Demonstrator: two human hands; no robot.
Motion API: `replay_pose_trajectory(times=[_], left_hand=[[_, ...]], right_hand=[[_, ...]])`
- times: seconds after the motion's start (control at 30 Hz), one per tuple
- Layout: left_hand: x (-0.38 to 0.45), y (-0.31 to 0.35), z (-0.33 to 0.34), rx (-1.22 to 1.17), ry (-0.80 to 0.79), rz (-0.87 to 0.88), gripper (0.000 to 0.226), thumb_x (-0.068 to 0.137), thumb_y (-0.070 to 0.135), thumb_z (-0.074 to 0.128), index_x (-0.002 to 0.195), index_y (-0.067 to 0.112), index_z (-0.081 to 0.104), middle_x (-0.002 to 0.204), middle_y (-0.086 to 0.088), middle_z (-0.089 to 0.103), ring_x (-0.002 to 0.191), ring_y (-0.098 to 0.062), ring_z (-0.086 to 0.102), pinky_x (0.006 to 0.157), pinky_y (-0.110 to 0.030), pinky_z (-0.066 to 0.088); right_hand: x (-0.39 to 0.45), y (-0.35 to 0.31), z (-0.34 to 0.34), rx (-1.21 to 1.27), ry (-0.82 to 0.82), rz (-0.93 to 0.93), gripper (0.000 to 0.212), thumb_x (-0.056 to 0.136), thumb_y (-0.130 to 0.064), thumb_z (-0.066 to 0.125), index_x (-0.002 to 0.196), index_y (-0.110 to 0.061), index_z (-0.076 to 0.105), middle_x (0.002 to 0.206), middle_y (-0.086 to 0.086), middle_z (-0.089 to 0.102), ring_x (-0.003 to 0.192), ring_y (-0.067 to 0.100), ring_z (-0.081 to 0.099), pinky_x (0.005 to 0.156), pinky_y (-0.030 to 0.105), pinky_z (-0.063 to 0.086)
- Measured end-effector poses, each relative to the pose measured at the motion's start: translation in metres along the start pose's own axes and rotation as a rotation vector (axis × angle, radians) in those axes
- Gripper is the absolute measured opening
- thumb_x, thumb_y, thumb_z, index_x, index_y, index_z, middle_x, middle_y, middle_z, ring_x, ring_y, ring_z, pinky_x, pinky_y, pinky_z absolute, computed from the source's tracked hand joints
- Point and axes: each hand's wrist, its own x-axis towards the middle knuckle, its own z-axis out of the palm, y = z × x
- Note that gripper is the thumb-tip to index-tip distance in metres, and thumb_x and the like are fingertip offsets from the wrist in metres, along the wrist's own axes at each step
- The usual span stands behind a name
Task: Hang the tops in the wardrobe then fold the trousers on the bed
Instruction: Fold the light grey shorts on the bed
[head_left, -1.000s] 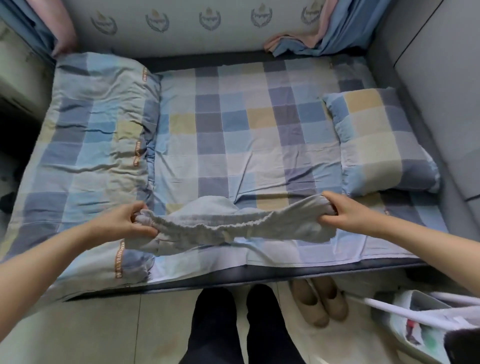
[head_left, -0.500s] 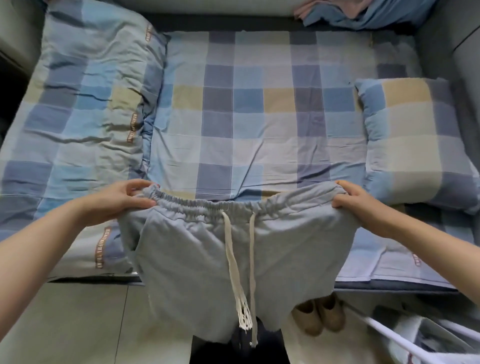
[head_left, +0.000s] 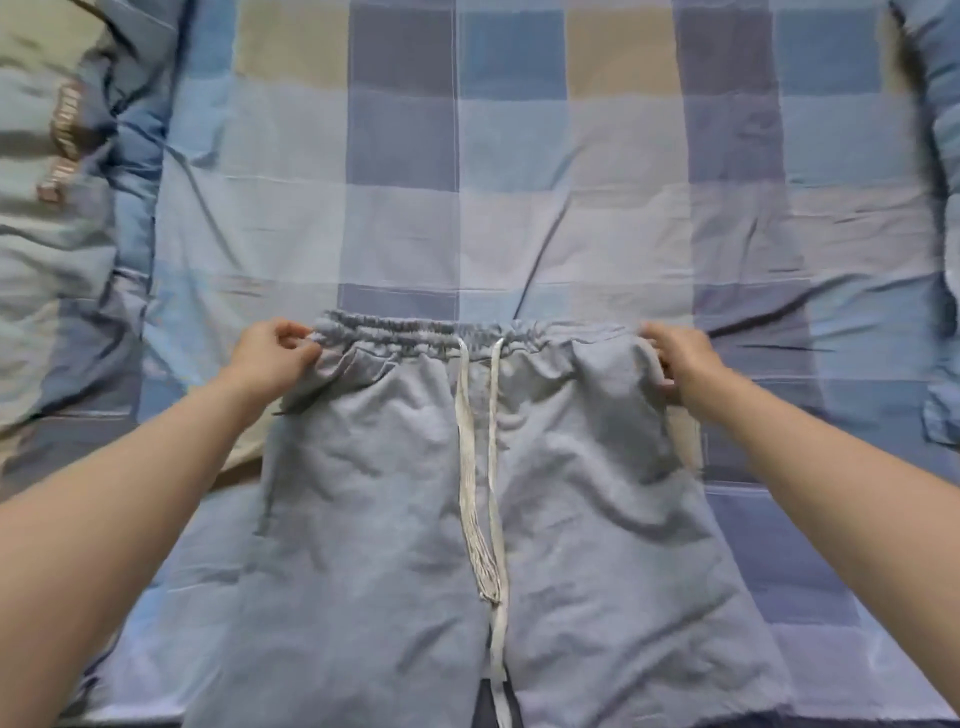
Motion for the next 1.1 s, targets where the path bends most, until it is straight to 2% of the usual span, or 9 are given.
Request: replay_pose_trajectory(times=[0.13, 0.27, 0.43, 0.6, 0.67, 0.77, 0.87, 0.97, 1.1], left_hand=[[0.022, -0.004, 0.002, 0.048, 0.043, 0.012, 0.02, 0.094, 0.01, 0.056, 0.112, 0.006, 0.063, 0.094, -0.012, 0.061, 0.083, -0.019, 0.052, 0.056, -0.023, 0.038], [0.034, 0.035, -0.006, 0.035, 0.14, 0.152, 0.014, 0.095, 0.017, 0.054, 0.107, 0.015, 0.062, 0.09, -0.012, 0.062, 0.078, -0.021, 0.054, 0.067, -0.034, 0.042], [0.082, 0.093, -0.023, -0.087, 0.289, 0.27, 0.025, 0.096, 0.01, 0.047, 0.116, 0.013, 0.063, 0.088, -0.005, 0.062, 0.06, 0.005, 0.054, 0.058, -0.004, 0.04], [0.094, 0.084, -0.003, 0.227, 0.138, 0.172, 0.065, 0.089, 0.01, 0.06, 0.149, 0.016, 0.035, 0.145, -0.013, 0.048, 0.129, -0.032, 0.049, 0.109, -0.043, 0.039], [0.061, 0.073, 0.022, 0.484, 0.048, 0.409, 0.07, 0.084, 0.003, 0.063, 0.149, 0.009, 0.036, 0.148, -0.021, 0.042, 0.133, -0.039, 0.042, 0.11, -0.048, 0.036], [-0.001, 0.053, 0.06, 0.72, -0.15, 0.813, 0.067, 0.082, -0.001, 0.06, 0.146, 0.009, 0.042, 0.151, -0.02, 0.039, 0.138, -0.041, 0.036, 0.111, -0.051, 0.032], [-0.046, 0.026, 0.097, 0.963, -0.418, 0.996, 0.071, 0.091, 0.012, 0.042, 0.155, 0.029, 0.016, 0.164, 0.0, 0.009, 0.151, -0.027, 0.002, 0.121, -0.042, 0.004], [-0.069, 0.005, 0.125, 1.044, -0.55, 1.104, 0.075, 0.09, 0.012, 0.036, 0.155, 0.033, 0.007, 0.164, 0.003, -0.005, 0.149, -0.026, -0.015, 0.116, -0.041, -0.015], [-0.075, -0.01, 0.14, 1.071, -0.526, 1.105, 0.067, 0.095, 0.019, 0.037, 0.155, 0.032, 0.01, 0.165, 0.001, -0.004, 0.15, -0.026, -0.011, 0.115, -0.046, -0.018]], right_hand=[[0.014, 0.004, 0.009, -0.177, -0.024, -0.101, 0.019, 0.085, -0.026, 0.063, 0.085, -0.007, 0.064, 0.076, 0.005, 0.052, 0.074, 0.017, 0.048, 0.06, 0.026, 0.033], [0.019, -0.053, -0.002, -0.138, -0.016, -0.403, 0.006, 0.089, -0.011, 0.058, 0.086, -0.016, 0.06, 0.083, 0.005, 0.057, 0.075, 0.013, 0.052, 0.069, 0.025, 0.04], [0.044, -0.109, -0.013, -0.221, 0.217, -0.56, 0.009, 0.09, -0.009, 0.052, 0.093, -0.015, 0.058, 0.09, 0.008, 0.058, 0.077, 0.015, 0.054, 0.074, 0.029, 0.044], [0.043, -0.096, 0.0, -0.42, 0.453, -0.527, 0.04, 0.079, 0.002, 0.041, 0.114, -0.01, 0.054, 0.111, 0.01, 0.062, 0.106, 0.028, 0.054, 0.09, 0.032, 0.041], [0.014, -0.068, 0.023, -0.615, 0.302, -0.778, 0.044, 0.073, 0.008, 0.038, 0.11, -0.005, 0.057, 0.106, 0.017, 0.058, 0.103, 0.035, 0.053, 0.09, 0.037, 0.041], [-0.051, -0.015, 0.058, -0.893, -0.244, -1.12, 0.036, 0.076, -0.003, 0.038, 0.098, -0.011, 0.065, 0.097, 0.013, 0.059, 0.095, 0.033, 0.056, 0.079, 0.034, 0.044], [-0.11, 0.058, 0.079, -1.099, -0.768, -1.537, 0.016, 0.085, -0.011, 0.048, 0.088, -0.016, 0.063, 0.092, 0.006, 0.059, 0.086, 0.028, 0.055, 0.067, 0.035, 0.045], [-0.134, 0.122, 0.086, -1.333, -0.935, -1.727, 0.015, 0.087, -0.018, 0.054, 0.076, -0.026, 0.061, 0.083, -0.007, 0.061, 0.083, 0.017, 0.058, 0.066, 0.029, 0.045], [-0.139, 0.137, 0.093, -1.491, -0.884, -1.632, 0.019, 0.084, -0.023, 0.054, 0.069, -0.029, 0.064, 0.076, -0.014, 0.064, 0.082, 0.01, 0.059, 0.07, 0.023, 0.045]])
